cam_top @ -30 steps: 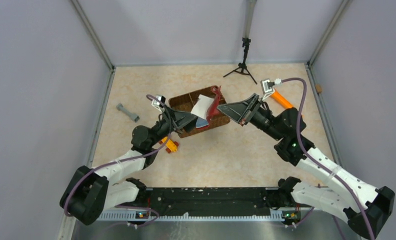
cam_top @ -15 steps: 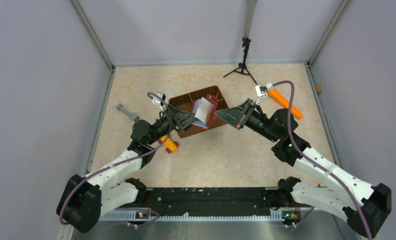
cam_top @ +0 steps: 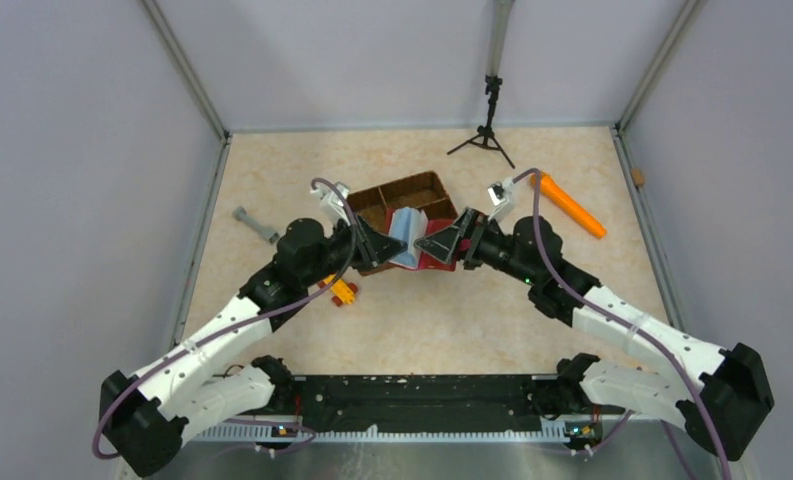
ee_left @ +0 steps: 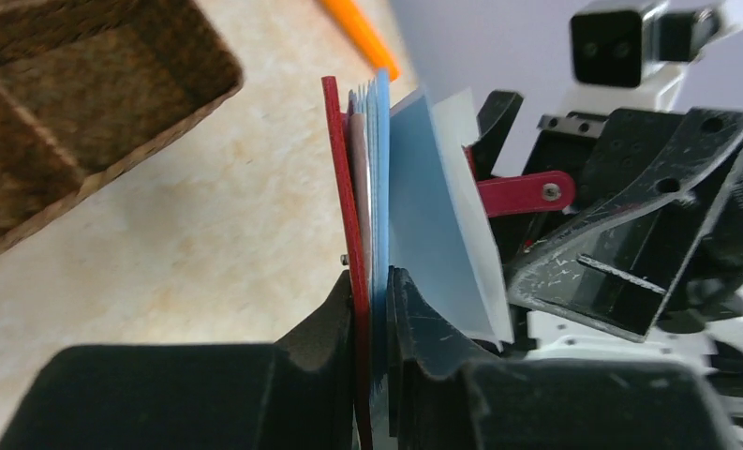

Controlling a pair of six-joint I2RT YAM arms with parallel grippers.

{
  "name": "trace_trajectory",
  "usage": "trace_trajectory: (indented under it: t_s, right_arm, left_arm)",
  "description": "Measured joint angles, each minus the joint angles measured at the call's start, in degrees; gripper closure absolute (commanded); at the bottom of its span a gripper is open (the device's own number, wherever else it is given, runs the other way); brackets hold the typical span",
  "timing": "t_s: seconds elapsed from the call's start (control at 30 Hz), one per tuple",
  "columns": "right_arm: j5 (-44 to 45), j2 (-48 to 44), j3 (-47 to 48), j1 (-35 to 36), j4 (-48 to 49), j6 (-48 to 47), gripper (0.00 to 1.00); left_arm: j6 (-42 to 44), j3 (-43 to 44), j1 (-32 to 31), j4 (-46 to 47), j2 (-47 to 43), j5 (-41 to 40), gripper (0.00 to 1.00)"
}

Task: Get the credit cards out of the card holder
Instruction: Open the card holder at the center of the board.

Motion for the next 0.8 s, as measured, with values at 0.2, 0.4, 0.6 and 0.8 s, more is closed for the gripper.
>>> trace_trajectory:
  t_s: [0.2, 0.4, 0.6, 0.8]
  right_arm:
    - [0.46, 2.12, -2.27, 0.0, -3.56, -3.39, 0.06]
    - [1.6, 2.27, -3.39, 0.0, -5.05, -4.87, 0.04]
    - [2.97, 1.75, -4.55, 0.0, -5.16, -4.94, 0.03]
    - [2.36, 4.35, -4.55, 0.0, -4.37, -4.83, 0.16]
  left_arm:
    - [9.09, 4.2, -6.01, -12.85, 3.58, -9.16, 0.99]
    - [11.96, 4.2, -6.25, -15.56, 4.63, -10.78, 0.99]
    - [13.22, 4.2, -6.27, -15.63, 5.51, -10.49, 0.98]
    - [13.27, 3.45, -6.27, -12.83, 5.46, -8.13, 0.94]
